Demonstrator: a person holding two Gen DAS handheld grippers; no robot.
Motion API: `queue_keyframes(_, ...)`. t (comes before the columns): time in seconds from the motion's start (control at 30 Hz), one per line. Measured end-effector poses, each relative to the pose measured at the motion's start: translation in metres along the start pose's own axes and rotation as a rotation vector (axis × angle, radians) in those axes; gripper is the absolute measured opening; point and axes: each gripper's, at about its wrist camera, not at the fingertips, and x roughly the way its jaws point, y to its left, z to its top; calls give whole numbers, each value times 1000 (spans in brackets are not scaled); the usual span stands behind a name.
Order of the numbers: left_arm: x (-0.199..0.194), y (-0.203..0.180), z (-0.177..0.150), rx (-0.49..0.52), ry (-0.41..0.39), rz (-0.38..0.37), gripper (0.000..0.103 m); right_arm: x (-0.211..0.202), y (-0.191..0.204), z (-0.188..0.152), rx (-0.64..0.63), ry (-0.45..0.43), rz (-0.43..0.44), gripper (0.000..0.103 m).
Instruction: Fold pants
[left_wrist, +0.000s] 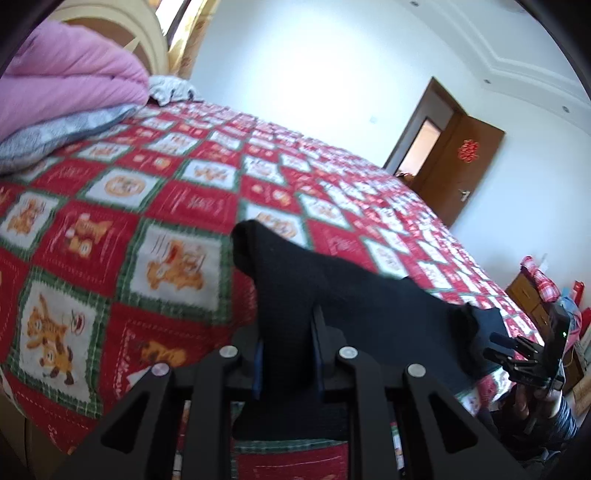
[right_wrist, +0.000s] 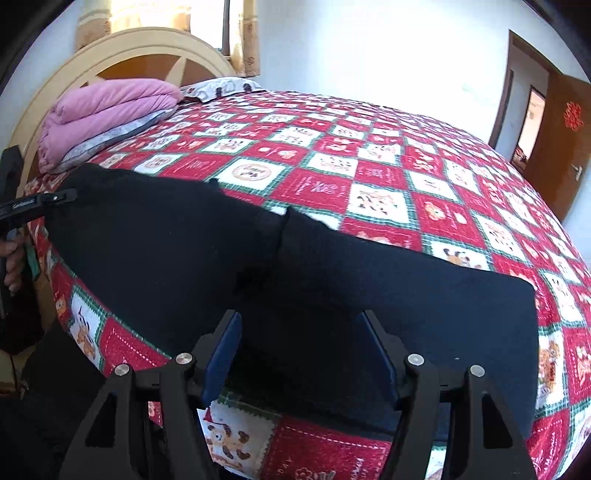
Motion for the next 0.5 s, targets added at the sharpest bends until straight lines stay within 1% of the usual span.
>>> queue_keyframes(0.07,-5,-7,4,-4,-16,-12,20,-7,-4,3,12,-2,-6,66)
queue_keyframes(0.17,-11,-23,12,10,-39,-53,20,-17,-10,4,17,-3,-21,66)
queue_keyframes(0.33,-20,-67,24,84,-75,-131,20,-32,-27,0,32,2,-37,66)
queue_keyframes(0.5,-22,-110,33,154,-89,-202,20,-46,-54,-10,70,13,-68,66)
